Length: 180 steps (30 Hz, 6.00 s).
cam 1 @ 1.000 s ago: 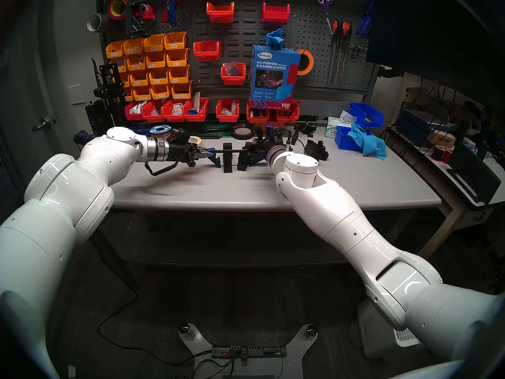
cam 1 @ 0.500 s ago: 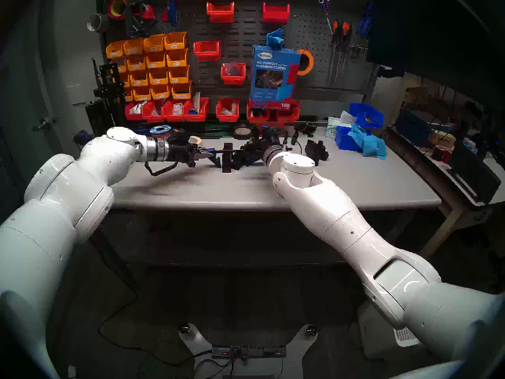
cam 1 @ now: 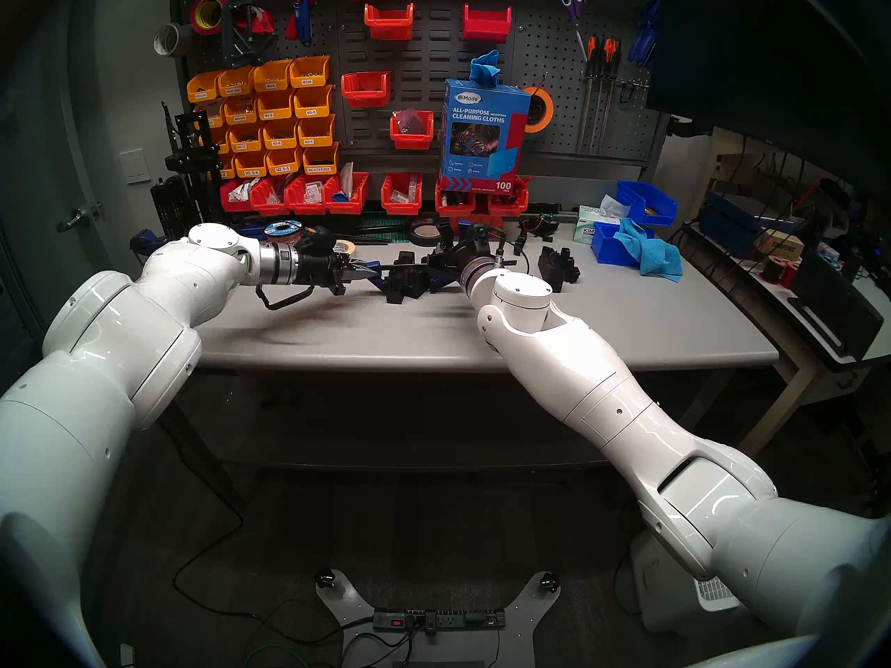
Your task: Clamp the two 3D printed pieces together with the clamp
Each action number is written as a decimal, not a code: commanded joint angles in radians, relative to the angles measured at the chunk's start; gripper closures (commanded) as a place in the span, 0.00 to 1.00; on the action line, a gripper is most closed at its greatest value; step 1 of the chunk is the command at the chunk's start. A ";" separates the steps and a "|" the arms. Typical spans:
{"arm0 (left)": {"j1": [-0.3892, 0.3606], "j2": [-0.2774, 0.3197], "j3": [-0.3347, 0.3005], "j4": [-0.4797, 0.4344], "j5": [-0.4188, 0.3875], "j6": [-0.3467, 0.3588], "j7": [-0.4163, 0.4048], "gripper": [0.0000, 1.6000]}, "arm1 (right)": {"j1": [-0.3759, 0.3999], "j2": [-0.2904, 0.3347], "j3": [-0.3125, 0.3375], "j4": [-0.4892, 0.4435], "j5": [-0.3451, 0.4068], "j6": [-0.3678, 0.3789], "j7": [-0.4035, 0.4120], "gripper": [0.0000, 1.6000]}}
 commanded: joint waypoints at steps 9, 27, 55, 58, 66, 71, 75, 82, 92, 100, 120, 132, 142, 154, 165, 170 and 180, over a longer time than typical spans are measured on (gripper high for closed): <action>-0.010 -0.055 0.008 -0.021 0.001 -0.004 -0.002 1.00 | 0.006 -0.032 -0.029 -0.034 0.010 0.005 0.008 1.00; -0.007 -0.055 0.009 -0.019 -0.003 -0.008 0.000 1.00 | 0.009 -0.036 -0.041 -0.031 0.015 0.008 -0.001 1.00; 0.004 -0.048 0.006 -0.018 -0.010 -0.020 -0.023 1.00 | -0.001 -0.043 -0.065 -0.064 0.021 0.016 -0.054 0.29; 0.005 -0.048 0.005 -0.017 -0.012 -0.022 -0.027 1.00 | -0.004 -0.042 -0.067 -0.070 0.022 0.015 -0.065 0.27; 0.007 -0.051 0.004 -0.014 -0.017 -0.024 -0.032 1.00 | -0.008 -0.038 -0.069 -0.080 0.022 0.015 -0.085 0.28; 0.008 -0.051 0.005 -0.013 -0.020 -0.023 -0.035 1.00 | -0.008 -0.036 -0.070 -0.083 0.022 0.016 -0.095 0.30; 0.008 -0.051 0.006 -0.012 -0.022 -0.022 -0.038 1.00 | -0.013 -0.034 -0.073 -0.080 0.021 0.016 -0.102 0.27; 0.009 -0.048 0.010 -0.010 -0.023 -0.020 -0.050 1.00 | -0.026 -0.029 -0.084 -0.072 0.020 0.012 -0.109 0.00; 0.010 -0.044 0.014 -0.010 -0.027 -0.013 -0.058 1.00 | -0.032 -0.033 -0.099 -0.059 0.005 0.001 -0.129 0.00; 0.013 -0.041 0.019 -0.011 -0.036 -0.012 -0.070 1.00 | -0.029 -0.065 -0.125 -0.008 -0.081 -0.041 -0.256 0.00; 0.011 -0.031 0.030 -0.001 -0.058 -0.020 -0.089 1.00 | -0.044 -0.083 -0.168 0.031 -0.140 -0.072 -0.361 0.35; 0.011 -0.025 0.033 0.006 -0.069 -0.029 -0.095 1.00 | -0.050 -0.071 -0.167 0.011 -0.140 -0.068 -0.377 0.33; 0.010 -0.027 0.038 0.009 -0.077 -0.033 -0.098 1.00 | -0.050 -0.054 -0.174 -0.011 -0.136 -0.056 -0.375 1.00; 0.009 -0.032 0.046 0.009 -0.082 -0.033 -0.095 1.00 | -0.070 -0.028 -0.181 -0.053 -0.111 -0.030 -0.367 1.00; 0.006 -0.037 0.056 0.010 -0.081 -0.032 -0.089 1.00 | -0.073 -0.004 -0.185 -0.071 -0.086 -0.027 -0.337 1.00; 0.006 -0.038 0.060 0.011 -0.080 -0.033 -0.085 1.00 | -0.061 -0.008 -0.186 -0.059 -0.079 -0.025 -0.328 1.00; -0.018 -0.041 0.060 0.022 -0.079 -0.027 -0.014 1.00 | -0.027 -0.016 -0.194 -0.037 -0.085 -0.024 -0.304 1.00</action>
